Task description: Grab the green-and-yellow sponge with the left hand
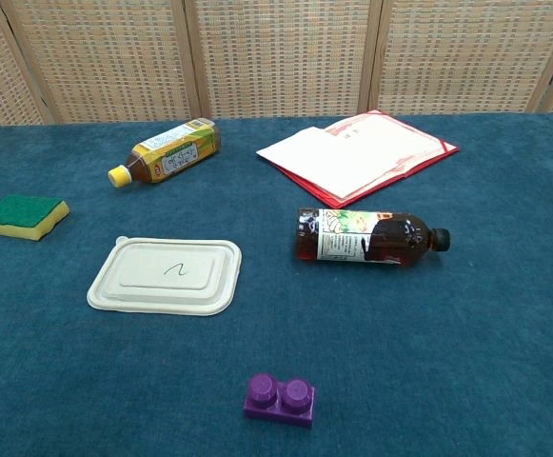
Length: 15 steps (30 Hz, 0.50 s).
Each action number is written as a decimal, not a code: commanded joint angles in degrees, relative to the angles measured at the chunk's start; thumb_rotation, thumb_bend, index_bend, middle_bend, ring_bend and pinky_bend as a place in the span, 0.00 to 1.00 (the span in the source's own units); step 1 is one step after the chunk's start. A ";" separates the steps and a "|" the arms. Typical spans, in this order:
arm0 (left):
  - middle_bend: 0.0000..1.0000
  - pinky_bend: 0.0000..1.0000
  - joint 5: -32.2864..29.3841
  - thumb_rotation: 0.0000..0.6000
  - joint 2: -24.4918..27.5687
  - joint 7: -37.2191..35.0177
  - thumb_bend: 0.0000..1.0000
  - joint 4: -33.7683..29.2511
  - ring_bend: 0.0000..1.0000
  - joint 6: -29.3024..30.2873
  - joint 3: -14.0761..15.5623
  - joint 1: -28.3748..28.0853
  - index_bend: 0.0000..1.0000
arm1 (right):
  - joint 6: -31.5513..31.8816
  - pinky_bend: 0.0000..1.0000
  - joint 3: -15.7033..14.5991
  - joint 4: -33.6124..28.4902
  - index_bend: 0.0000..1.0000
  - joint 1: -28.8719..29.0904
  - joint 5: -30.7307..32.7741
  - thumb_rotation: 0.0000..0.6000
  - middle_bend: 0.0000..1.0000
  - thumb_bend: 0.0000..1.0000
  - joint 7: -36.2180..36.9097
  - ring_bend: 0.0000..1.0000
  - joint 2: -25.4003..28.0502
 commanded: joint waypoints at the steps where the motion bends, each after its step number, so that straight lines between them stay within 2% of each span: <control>1: 0.00 0.00 -0.21 1.00 0.01 0.09 0.00 0.01 0.00 -0.38 0.05 -0.07 0.00 | -0.20 0.00 -0.03 -0.26 0.00 -0.07 0.23 1.00 0.00 0.00 -0.31 0.00 0.17; 6: 0.00 0.00 -0.51 1.00 -0.18 0.59 0.00 0.26 0.00 -1.04 0.09 -0.28 0.00 | -0.43 0.00 -0.02 -0.29 0.00 -0.13 0.51 1.00 0.00 0.00 -0.56 0.00 0.28; 9: 0.00 0.00 -1.75 1.00 -0.42 0.65 0.00 0.94 0.00 -3.38 -0.18 -1.23 0.00 | -1.06 0.00 0.06 -0.42 0.00 -0.11 1.29 1.00 0.00 0.00 -0.51 0.00 0.39; 15: 0.00 0.00 -7.42 1.00 -0.79 1.40 0.00 6.54 0.00 -14.51 -3.89 -8.04 0.00 | -1.88 0.00 0.47 -0.41 0.00 0.18 2.31 1.00 0.00 0.00 -0.91 0.00 0.40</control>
